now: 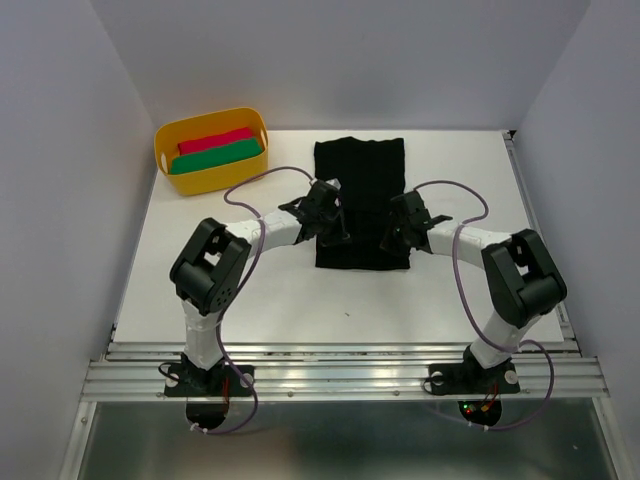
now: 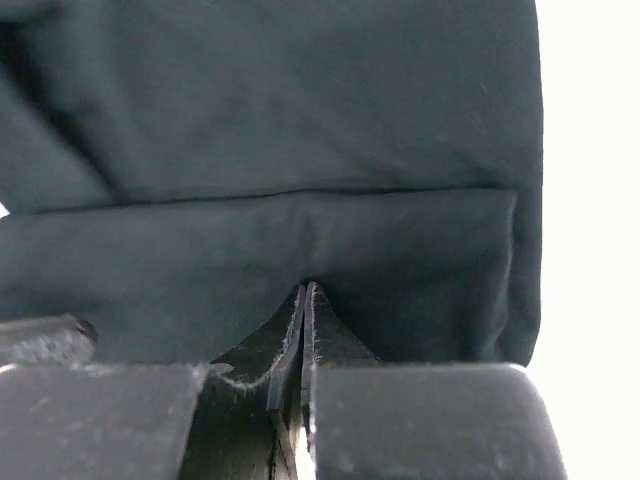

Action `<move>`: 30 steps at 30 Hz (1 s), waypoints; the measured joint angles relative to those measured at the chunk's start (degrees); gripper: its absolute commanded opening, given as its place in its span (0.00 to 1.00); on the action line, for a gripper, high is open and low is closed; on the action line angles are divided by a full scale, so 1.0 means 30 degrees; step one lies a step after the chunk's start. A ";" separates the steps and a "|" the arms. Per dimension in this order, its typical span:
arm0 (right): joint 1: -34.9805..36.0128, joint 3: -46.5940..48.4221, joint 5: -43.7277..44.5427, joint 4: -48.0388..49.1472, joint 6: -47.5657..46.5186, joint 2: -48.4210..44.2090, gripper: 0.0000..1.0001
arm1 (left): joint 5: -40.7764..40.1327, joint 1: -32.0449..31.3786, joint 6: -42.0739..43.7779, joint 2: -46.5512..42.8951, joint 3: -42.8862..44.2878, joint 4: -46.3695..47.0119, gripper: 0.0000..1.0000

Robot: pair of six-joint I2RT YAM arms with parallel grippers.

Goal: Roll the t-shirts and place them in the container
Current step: Roll the T-shirt to the center of the board.

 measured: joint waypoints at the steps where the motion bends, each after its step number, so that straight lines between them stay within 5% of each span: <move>1: -0.0029 -0.0168 0.0000 0.0044 0.0058 0.0379 0.01 | -0.0022 0.0007 0.0000 0.0466 -0.0044 0.0153 0.00; 8: -0.0029 -0.0284 0.0299 -0.0131 -0.0066 -0.0262 0.03 | -0.0182 0.0044 0.0313 0.1217 -0.0248 -0.0109 0.00; 18: -0.0029 -0.1727 0.0874 -0.0707 -0.0226 -0.5049 0.04 | -0.0998 0.0044 0.0765 -0.3155 -0.1464 -0.0787 0.00; 25: -0.0029 -0.3985 0.1086 -0.0721 0.0036 -0.3643 0.02 | -0.1268 0.0044 0.0335 -0.5064 -0.4073 -0.0656 0.00; 30: -0.0029 -0.3934 0.1093 -0.0561 0.0102 -0.3424 0.04 | -0.1486 0.0051 -0.0007 -0.5187 -0.5741 -0.0743 0.20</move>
